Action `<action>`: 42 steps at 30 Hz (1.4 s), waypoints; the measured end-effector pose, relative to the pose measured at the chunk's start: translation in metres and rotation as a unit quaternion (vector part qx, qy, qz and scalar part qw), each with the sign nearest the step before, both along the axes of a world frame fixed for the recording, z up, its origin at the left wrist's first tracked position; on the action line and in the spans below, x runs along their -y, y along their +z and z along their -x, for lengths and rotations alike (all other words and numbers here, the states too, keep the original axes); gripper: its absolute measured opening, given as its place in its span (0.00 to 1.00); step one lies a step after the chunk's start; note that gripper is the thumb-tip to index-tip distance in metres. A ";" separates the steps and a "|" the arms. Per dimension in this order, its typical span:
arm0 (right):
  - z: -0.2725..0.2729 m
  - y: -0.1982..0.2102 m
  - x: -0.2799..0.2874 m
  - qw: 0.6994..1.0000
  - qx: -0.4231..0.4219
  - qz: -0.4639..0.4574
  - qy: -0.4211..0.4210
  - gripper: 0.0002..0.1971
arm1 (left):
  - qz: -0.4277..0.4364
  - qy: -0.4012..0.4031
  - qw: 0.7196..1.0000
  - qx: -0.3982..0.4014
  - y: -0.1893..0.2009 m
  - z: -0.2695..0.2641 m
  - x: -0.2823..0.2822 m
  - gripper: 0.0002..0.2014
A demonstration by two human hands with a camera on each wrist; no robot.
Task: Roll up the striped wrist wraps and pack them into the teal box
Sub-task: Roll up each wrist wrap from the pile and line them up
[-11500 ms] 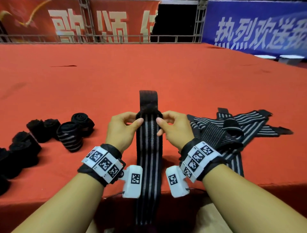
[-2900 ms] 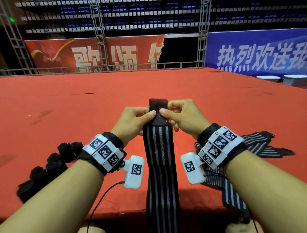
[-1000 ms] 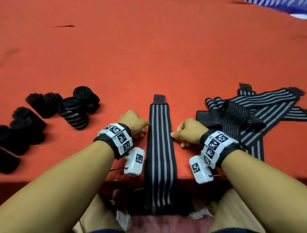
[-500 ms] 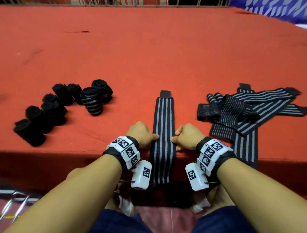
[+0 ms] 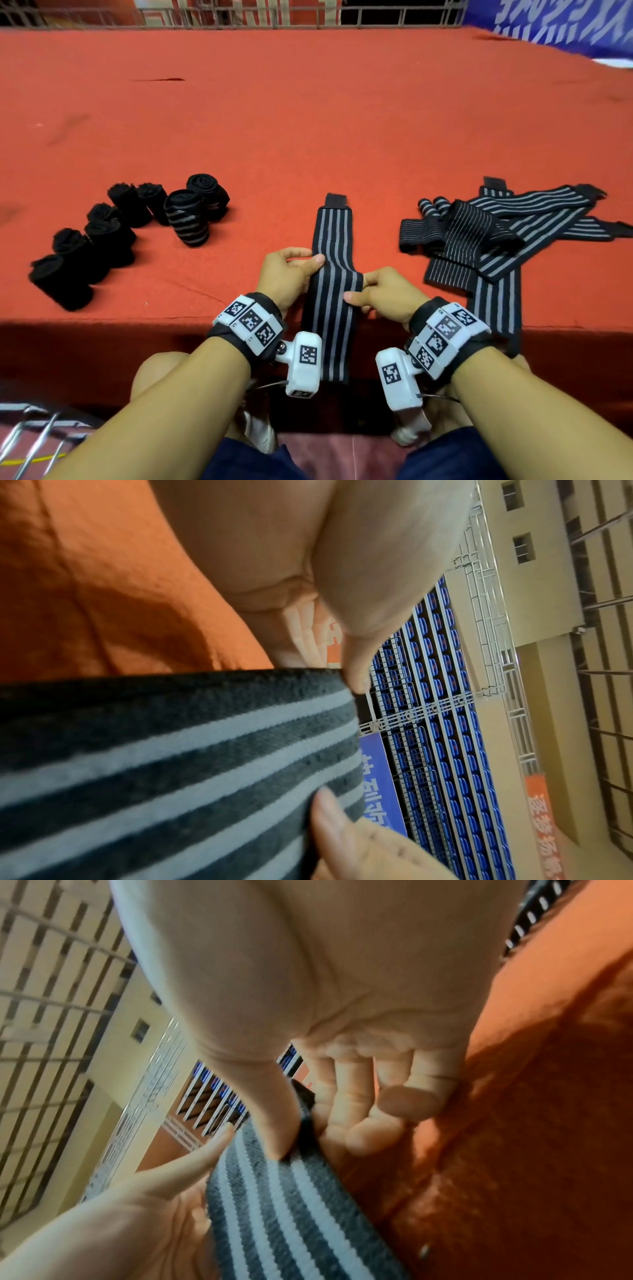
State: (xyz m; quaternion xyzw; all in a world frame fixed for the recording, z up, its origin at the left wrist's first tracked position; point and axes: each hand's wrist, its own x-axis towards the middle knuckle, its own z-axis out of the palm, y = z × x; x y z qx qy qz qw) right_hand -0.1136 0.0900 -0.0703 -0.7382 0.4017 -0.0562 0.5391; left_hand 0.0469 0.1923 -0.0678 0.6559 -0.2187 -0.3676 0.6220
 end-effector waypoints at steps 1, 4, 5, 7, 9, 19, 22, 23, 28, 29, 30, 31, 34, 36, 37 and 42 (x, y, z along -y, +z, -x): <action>0.000 0.000 0.002 1.000 0.018 -0.007 -0.009 0.17 | 0.007 -0.008 1.000 -0.012 0.001 0.000 -0.001 0.14; -0.004 0.003 0.002 0.997 0.071 -0.013 -0.038 0.15 | -0.022 -0.056 0.998 -0.020 0.002 0.000 -0.005 0.22; -0.006 0.005 0.003 0.994 0.090 -0.017 -0.052 0.15 | -0.037 -0.075 0.996 -0.014 0.001 -0.001 -0.006 0.24; -0.011 0.007 0.003 0.990 0.122 -0.012 -0.074 0.16 | -0.044 -0.105 0.994 -0.001 0.001 -0.002 -0.008 0.25; -0.015 0.009 0.003 0.986 0.146 0.005 -0.082 0.12 | -0.034 -0.118 0.992 0.008 0.001 -0.003 -0.008 0.29; -0.005 0.011 -0.007 0.992 0.118 -0.020 0.032 0.11 | 0.058 -0.006 0.998 0.011 0.012 -0.004 -0.002 0.33; -0.008 0.011 -0.003 0.986 0.161 0.014 -0.031 0.10 | 0.060 -0.035 0.998 -0.003 0.012 0.003 -0.001 0.32; -0.010 0.012 -0.001 0.982 0.180 0.022 -0.059 0.10 | 0.047 -0.050 0.998 -0.003 0.011 0.004 0.000 0.32; -0.021 0.013 0.007 0.962 0.222 0.086 -0.135 0.05 | -0.021 -0.123 0.990 0.065 0.002 0.009 0.003 0.08; -0.024 0.011 0.006 0.961 0.223 0.088 -0.136 0.04 | -0.017 -0.144 0.988 0.061 0.001 0.012 0.004 0.07; -0.027 0.010 0.003 0.962 0.220 0.085 -0.138 0.06 | -0.015 -0.161 0.985 0.055 0.001 0.015 0.005 0.08; -0.030 0.008 0.001 0.964 0.214 0.077 -0.141 0.08 | -0.011 -0.174 0.984 0.046 0.001 0.017 0.006 0.09; -0.036 0.004 -0.003 0.967 0.199 0.054 -0.150 0.09 | 0.010 -0.187 0.982 0.031 0.001 0.020 0.010 0.11; -0.036 0.003 -0.002 0.966 0.207 0.037 -0.148 0.13 | 0.011 -0.195 0.980 0.047 -0.001 0.018 0.012 0.11; -0.035 0.004 -0.002 0.966 0.214 0.026 -0.141 0.16 | 0.009 -0.193 0.979 0.060 -0.002 0.016 0.012 0.10; -0.024 -0.001 0.000 0.954 0.282 0.058 -0.082 0.39 | -0.007 -0.097 0.992 0.082 -0.007 0.003 0.019 0.10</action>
